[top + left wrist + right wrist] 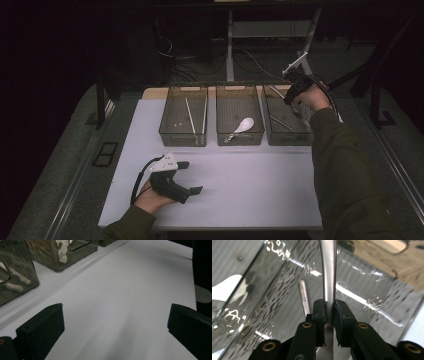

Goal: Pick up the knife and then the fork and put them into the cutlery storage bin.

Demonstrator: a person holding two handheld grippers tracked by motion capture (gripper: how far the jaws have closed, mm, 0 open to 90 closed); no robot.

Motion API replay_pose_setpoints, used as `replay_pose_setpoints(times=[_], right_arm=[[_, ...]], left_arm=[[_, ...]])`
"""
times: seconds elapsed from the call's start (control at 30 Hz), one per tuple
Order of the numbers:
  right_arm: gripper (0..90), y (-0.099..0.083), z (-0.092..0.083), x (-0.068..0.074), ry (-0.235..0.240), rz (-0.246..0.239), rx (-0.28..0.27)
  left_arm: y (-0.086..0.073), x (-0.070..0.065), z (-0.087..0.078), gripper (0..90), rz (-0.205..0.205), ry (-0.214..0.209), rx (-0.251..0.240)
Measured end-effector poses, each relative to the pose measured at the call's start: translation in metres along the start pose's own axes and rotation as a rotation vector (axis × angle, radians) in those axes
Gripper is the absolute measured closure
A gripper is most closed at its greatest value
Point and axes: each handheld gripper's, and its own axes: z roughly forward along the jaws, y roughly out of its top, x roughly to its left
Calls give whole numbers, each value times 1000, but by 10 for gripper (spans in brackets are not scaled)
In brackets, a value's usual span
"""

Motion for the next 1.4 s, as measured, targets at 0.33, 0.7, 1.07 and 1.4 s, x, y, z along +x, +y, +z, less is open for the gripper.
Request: replay_pose_setpoints(times=[0.33, 0.7, 1.07, 1.4], right_arm=[[788, -15, 29, -1, 25, 9, 33], [896, -18, 30, 1, 55, 9, 3], [847, -24, 16, -2, 65, 10, -75], [632, -38, -4, 5, 98, -32, -192]], left_arm=[[0, -1, 2, 0, -3, -5, 5], [0, -1, 2, 0, 0, -8, 8], [0, -1, 3, 0, 1, -6, 9], [2, 1, 5, 0, 3, -7, 14]])
